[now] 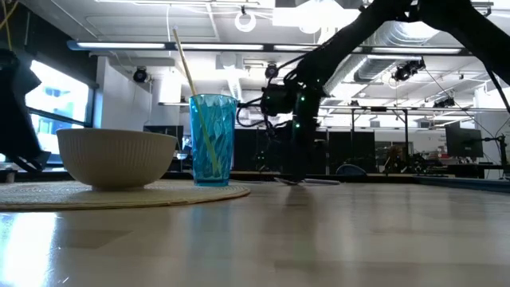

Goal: Pick & Place Utensil
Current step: Put the purple spoon into the white bowl

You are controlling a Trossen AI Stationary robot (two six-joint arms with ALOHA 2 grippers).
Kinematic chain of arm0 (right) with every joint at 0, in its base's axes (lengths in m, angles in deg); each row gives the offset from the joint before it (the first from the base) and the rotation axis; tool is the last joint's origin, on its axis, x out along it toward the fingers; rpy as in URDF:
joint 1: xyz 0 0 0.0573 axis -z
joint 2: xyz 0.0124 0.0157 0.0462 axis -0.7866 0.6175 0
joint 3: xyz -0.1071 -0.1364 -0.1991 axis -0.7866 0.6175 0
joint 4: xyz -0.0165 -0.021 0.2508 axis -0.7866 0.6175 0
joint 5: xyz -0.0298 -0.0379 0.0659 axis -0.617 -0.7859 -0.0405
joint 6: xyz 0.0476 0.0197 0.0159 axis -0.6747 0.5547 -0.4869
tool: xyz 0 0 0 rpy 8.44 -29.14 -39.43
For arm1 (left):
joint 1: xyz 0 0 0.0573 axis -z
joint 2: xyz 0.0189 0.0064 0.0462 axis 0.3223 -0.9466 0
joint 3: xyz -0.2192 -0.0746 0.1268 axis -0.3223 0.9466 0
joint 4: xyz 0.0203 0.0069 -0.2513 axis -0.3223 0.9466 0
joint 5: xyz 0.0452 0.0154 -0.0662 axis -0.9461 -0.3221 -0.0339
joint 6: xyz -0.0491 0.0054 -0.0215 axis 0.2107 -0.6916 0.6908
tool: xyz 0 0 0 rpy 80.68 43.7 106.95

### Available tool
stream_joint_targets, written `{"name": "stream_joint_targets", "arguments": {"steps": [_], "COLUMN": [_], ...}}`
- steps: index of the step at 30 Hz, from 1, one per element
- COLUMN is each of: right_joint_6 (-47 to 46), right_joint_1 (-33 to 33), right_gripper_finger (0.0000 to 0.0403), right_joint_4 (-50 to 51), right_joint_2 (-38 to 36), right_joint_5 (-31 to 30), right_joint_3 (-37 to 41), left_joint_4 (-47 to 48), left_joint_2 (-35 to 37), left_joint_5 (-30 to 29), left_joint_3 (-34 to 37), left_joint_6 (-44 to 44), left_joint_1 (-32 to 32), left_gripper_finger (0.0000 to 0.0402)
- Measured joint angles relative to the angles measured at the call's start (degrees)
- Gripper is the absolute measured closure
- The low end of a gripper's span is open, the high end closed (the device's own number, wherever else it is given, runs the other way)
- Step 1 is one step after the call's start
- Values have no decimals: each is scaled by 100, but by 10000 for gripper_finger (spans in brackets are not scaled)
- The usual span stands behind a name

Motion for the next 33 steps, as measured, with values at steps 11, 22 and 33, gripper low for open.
{"name": "stream_joint_targets", "arguments": {"steps": [11,22,33], "right_joint_6": [-635,-1403,-1916], "right_joint_1": [-1388,-2731,-2944], "right_gripper_finger": [401,402,401], "right_joint_4": [2019,2206,2384], "right_joint_2": [-231,-255,-262], "right_joint_5": [-392,-348,-587], "right_joint_3": [39,37,28], "left_joint_4": [84,87,221], "left_joint_2": [0,0,116], "left_joint_5": [-1121,-1233,-1318], "left_joint_3": [0,0,-1], "left_joint_6": [-75,-156,-163], "left_joint_1": [0,0,2], "left_gripper_finger": [27,27,27]}}
